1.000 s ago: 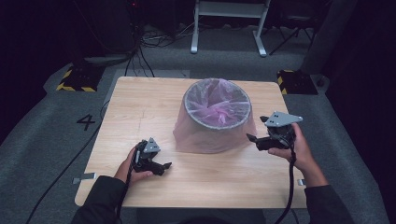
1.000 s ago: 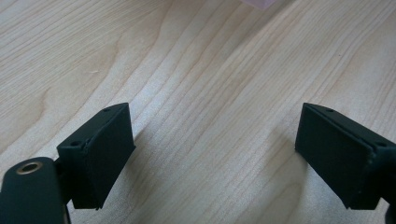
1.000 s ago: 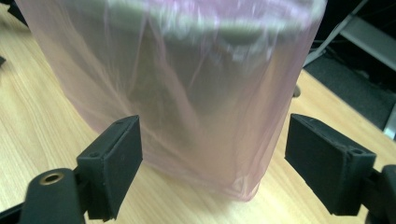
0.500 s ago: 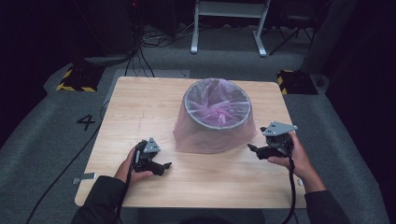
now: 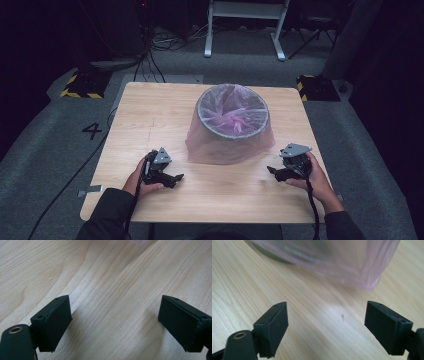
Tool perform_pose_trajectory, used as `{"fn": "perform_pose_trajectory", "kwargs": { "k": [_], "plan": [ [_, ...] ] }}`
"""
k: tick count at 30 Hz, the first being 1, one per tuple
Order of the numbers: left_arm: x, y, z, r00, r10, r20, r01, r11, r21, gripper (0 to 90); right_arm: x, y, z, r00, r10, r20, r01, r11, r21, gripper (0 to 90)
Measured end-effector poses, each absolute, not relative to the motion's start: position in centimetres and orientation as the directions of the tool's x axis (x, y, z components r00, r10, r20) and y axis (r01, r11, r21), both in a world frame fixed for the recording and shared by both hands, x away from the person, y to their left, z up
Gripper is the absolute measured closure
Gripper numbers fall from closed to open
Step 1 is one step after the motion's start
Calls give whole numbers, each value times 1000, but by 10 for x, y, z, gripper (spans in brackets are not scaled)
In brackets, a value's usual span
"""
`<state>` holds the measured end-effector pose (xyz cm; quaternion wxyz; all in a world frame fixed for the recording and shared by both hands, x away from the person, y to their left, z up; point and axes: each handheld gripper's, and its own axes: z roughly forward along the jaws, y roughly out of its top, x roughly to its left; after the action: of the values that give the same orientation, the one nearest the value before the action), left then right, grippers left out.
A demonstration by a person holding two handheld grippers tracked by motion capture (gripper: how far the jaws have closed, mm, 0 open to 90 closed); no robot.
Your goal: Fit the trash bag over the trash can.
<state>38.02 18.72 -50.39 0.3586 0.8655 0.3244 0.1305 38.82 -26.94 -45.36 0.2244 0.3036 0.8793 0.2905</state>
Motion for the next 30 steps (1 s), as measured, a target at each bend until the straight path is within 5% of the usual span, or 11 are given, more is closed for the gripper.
{"fn": "perform_pose_trajectory", "kwargs": {
  "k": [18,30],
  "plan": [
    [381,187,-504,756,654,-5,465,-532,707,114,373,-313,-500,-635,773,-10,536,450,714,177],
    [380,187,-504,756,654,-5,465,-532,707,115,369,-315,-504,-604,797,-6,539,415,733,142]
  ]
}}
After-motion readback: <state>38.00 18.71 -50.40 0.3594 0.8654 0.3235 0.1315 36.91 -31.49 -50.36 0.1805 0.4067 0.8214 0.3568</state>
